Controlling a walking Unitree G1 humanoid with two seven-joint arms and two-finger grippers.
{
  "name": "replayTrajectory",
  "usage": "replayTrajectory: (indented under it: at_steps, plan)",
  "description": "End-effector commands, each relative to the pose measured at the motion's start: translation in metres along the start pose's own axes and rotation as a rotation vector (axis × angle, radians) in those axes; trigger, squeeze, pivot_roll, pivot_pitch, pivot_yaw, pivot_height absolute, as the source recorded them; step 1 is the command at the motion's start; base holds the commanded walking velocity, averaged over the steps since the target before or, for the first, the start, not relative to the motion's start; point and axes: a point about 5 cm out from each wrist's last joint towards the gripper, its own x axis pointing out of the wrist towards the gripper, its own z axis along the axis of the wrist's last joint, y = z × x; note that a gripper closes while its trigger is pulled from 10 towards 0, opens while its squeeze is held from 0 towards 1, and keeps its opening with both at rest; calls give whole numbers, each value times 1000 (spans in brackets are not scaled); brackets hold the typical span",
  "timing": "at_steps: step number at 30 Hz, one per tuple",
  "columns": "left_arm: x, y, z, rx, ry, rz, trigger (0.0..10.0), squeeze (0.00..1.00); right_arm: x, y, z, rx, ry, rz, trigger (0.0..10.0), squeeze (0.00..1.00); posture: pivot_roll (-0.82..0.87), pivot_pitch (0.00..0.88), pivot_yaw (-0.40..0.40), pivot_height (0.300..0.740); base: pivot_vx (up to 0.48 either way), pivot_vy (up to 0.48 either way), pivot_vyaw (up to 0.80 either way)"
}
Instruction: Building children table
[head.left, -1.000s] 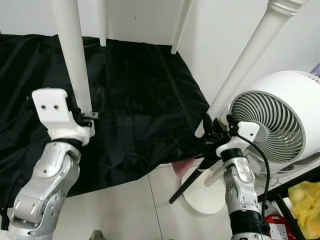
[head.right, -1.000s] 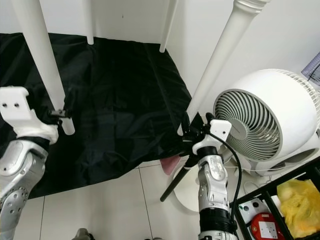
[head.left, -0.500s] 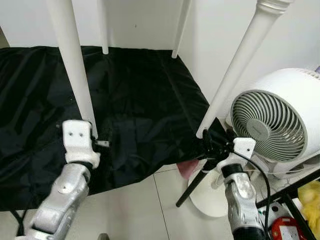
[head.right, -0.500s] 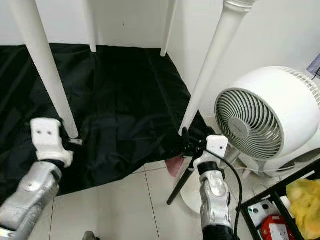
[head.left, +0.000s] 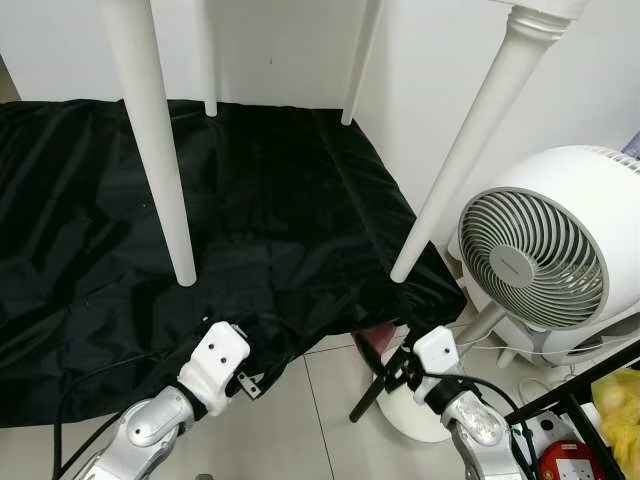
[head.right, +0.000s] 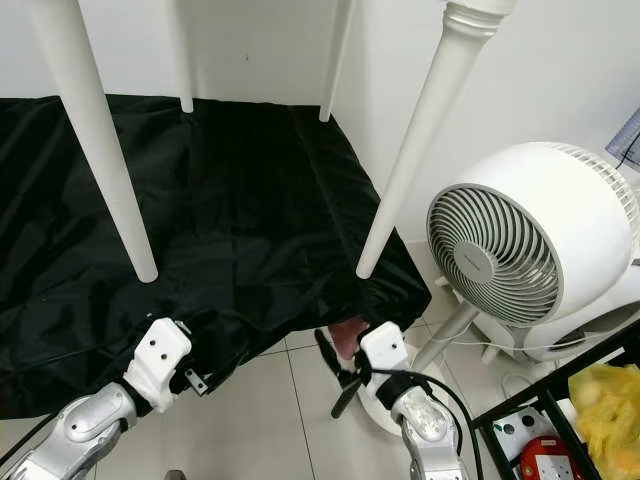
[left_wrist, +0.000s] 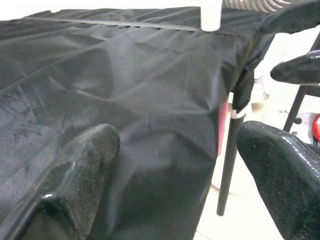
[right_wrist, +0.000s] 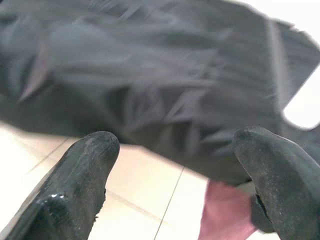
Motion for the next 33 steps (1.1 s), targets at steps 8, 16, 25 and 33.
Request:
replayTrajectory:
  at_steps: [8,16,25,33]
  plan:
    - [-13,-15,-36,67,118,-179,10000,0,-9,10,-31,-36,151,145,10000,0,3,17,-108,740,0,0,0]
    - [-24,-24,-96,35,378,-183,10000,0,-24,20,-80,115,464,68,10000,0,1,5,-104,740,0,0,0]
    - [-19,-31,-113,10,425,-152,10000,0,-38,32,-100,190,598,-21,10000,0,-6,0,-96,740,0,0,0]
    - [-17,-37,-133,-61,578,-98,10000,0,-45,32,-109,235,690,-99,10000,0,-8,0,-90,740,0,0,0]
